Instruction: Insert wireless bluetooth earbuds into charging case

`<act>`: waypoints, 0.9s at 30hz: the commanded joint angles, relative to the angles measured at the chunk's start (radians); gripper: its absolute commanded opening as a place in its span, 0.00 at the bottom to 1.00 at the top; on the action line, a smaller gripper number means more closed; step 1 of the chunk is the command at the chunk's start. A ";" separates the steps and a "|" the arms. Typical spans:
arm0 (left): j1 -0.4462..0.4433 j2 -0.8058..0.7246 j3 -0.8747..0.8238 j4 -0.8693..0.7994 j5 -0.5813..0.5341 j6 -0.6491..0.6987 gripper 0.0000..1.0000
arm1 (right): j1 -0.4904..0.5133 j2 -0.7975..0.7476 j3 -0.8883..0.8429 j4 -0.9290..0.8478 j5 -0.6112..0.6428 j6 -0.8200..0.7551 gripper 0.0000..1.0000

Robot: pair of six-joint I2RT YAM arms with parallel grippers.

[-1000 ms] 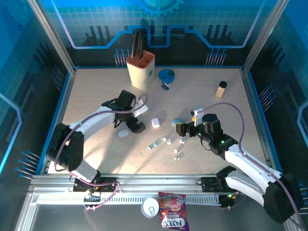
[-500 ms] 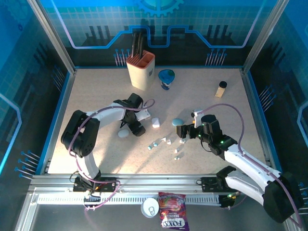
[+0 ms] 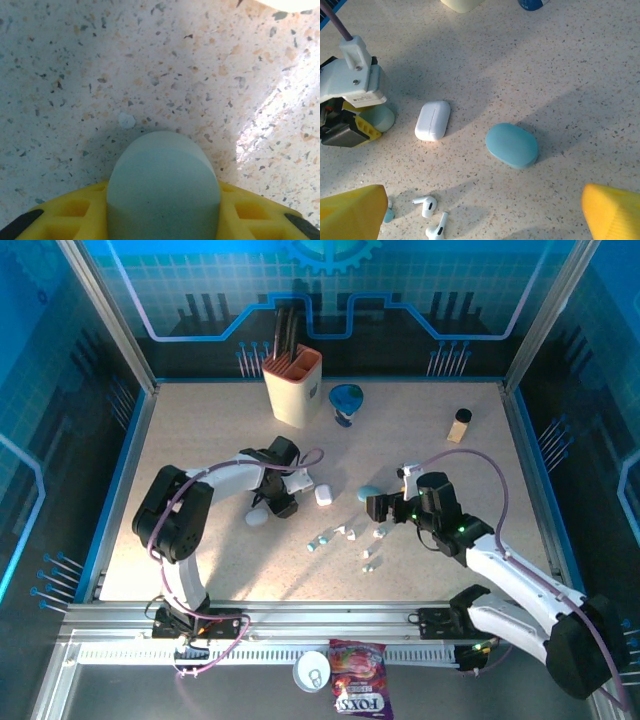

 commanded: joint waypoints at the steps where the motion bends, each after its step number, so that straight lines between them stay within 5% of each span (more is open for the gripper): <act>1: -0.017 -0.072 -0.016 0.001 -0.008 0.008 0.40 | -0.006 0.011 0.057 -0.072 -0.018 0.073 1.00; 4: -0.027 -0.155 -0.051 0.072 -0.015 0.007 0.39 | -0.038 -0.009 0.070 -0.080 -0.077 0.183 1.00; 8: -0.031 -0.257 -0.081 0.142 0.047 0.002 0.39 | -0.135 -0.073 0.002 0.034 -0.330 0.203 1.00; 15: -0.091 -0.448 -0.207 0.362 0.167 0.057 0.37 | -0.229 -0.079 -0.073 0.285 -0.587 0.530 0.98; 22: -0.195 -0.518 -0.242 0.432 0.210 0.116 0.35 | -0.157 -0.016 0.000 0.268 -0.633 0.547 0.95; 27: -0.250 -0.539 -0.237 0.425 0.217 0.164 0.35 | -0.080 0.061 0.042 0.267 -0.643 0.535 0.80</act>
